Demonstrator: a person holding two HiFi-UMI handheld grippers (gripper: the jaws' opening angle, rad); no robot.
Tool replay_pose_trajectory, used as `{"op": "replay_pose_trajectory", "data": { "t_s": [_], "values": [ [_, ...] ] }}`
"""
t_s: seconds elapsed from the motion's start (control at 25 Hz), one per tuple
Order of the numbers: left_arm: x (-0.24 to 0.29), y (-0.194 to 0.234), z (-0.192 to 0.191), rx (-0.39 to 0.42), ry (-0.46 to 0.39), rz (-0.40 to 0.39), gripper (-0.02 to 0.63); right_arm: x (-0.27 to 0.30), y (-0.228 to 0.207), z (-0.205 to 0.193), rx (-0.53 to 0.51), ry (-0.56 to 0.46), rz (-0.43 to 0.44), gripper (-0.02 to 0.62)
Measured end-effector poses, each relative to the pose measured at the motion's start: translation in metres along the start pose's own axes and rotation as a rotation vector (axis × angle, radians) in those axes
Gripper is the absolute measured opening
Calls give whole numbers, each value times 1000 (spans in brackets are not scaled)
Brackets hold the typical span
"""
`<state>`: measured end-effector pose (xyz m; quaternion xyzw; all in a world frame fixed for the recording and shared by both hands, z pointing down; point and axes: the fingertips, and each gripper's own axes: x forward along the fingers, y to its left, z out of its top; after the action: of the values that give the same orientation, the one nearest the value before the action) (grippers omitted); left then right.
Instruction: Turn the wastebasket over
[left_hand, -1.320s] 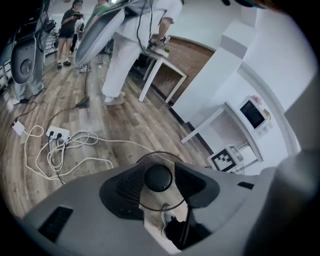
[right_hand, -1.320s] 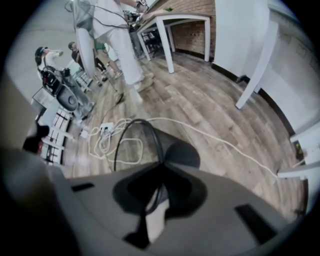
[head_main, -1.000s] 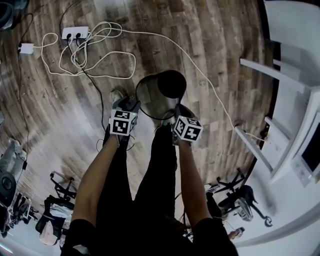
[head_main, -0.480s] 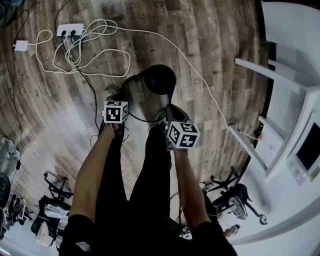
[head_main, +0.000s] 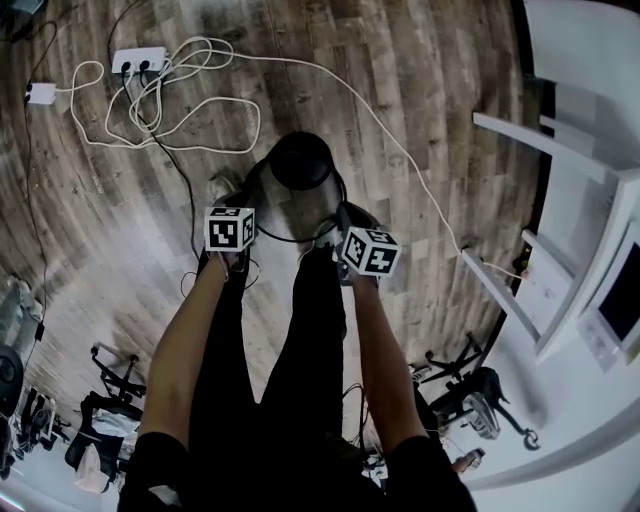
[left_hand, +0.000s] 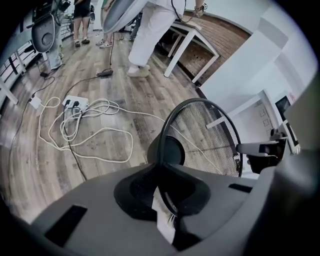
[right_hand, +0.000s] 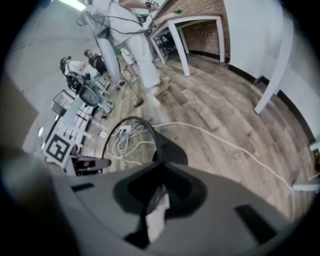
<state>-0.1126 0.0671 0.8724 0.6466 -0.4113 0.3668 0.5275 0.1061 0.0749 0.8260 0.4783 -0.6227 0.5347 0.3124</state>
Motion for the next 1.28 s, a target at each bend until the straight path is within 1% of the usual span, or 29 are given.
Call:
{"op": "replay_pose_trajectory", "data": {
  "t_s": [0.16,0.28,0.4,0.72,0.92,1.12,1.28],
  "values": [
    [15,2,-11,2,25,27,57,23,-17,-18,45,19,34,48],
    [33,4,-20,14,42,38,57,40,-31,-32,70,34,41,48],
    [55,8,-28,3,43,50,55,58,-44,-42,90,41,48,48],
    [101,11,-41,-2,64,66,55,94,-78,-59,114,65,25,48],
    [117,14,-46,-7,65,79,55,110,-89,-65,112,79,9,48],
    [129,20,-52,-19,65,90,55,122,-92,-70,120,88,15,48],
    [135,22,-53,-26,44,83,54,128,-96,-75,132,90,10,48]
  ]
}}
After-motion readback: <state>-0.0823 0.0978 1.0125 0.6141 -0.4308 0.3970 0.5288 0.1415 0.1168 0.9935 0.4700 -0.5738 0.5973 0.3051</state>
